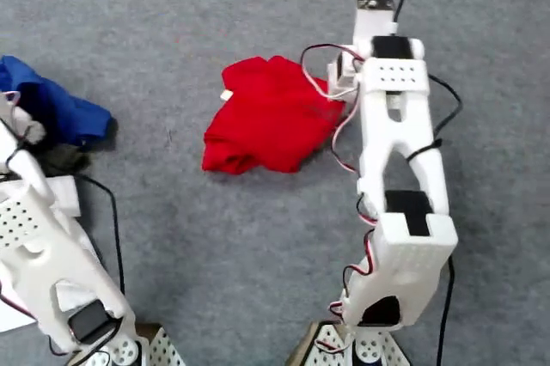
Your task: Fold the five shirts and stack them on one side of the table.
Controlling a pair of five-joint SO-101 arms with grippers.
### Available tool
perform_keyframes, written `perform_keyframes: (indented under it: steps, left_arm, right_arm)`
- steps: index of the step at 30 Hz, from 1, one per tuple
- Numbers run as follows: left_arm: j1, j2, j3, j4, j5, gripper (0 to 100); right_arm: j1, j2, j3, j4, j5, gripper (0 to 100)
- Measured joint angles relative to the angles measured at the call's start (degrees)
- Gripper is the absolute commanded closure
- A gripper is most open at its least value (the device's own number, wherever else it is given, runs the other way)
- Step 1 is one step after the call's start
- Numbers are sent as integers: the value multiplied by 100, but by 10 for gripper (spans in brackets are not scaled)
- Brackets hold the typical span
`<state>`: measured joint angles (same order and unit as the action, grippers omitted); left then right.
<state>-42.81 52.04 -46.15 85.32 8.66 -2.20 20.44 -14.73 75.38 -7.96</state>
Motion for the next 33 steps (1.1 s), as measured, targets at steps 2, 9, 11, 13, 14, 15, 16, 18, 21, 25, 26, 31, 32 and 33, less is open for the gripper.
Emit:
perform_keyframes:
  steps: [2,9,11,13,14,15,16,18,21,25,26,31,32,33]
  left_arm:
    - [-220,193,-510,9,0,954]
    - [-220,360,-2145,1116,-9,829]
    - [44,352,-2444,1363,18,774]
    - [334,352,-2576,1451,35,745]
    - [466,352,-2585,1477,44,743]
    - [624,316,-2585,1486,44,743]
    - [791,237,-2585,1486,44,743]
    - [1169,18,-2558,1486,44,743]
    - [1837,-396,-2198,1486,53,797]
    - [2646,-1099,-1169,1486,774,925]
    - [2813,-1336,-826,1486,967,929]
    - [4018,-1811,589,1486,1477,871]
    - [4202,-1811,659,1486,1556,853]
    - [4343,-1811,668,1486,1626,839]
  right_arm:
    - [53,0,35,62,149,988]
    - [62,0,35,484,308,756]
    - [62,0,-18,668,325,706]
    - [62,0,-264,914,343,686]
    - [62,0,-440,1064,343,689]
    - [62,0,-642,1213,343,693]
    - [62,0,-862,1354,343,698]
    - [62,0,-1354,1556,343,712]
    - [62,0,-2004,1635,387,750]
    - [-114,0,-2620,1688,993,815]
    - [-176,9,-2769,1688,1178,826]
    - [-396,703,-2971,818,1670,838]
    - [-396,923,-2989,580,1679,838]
    - [-387,1134,-2998,396,1688,839]
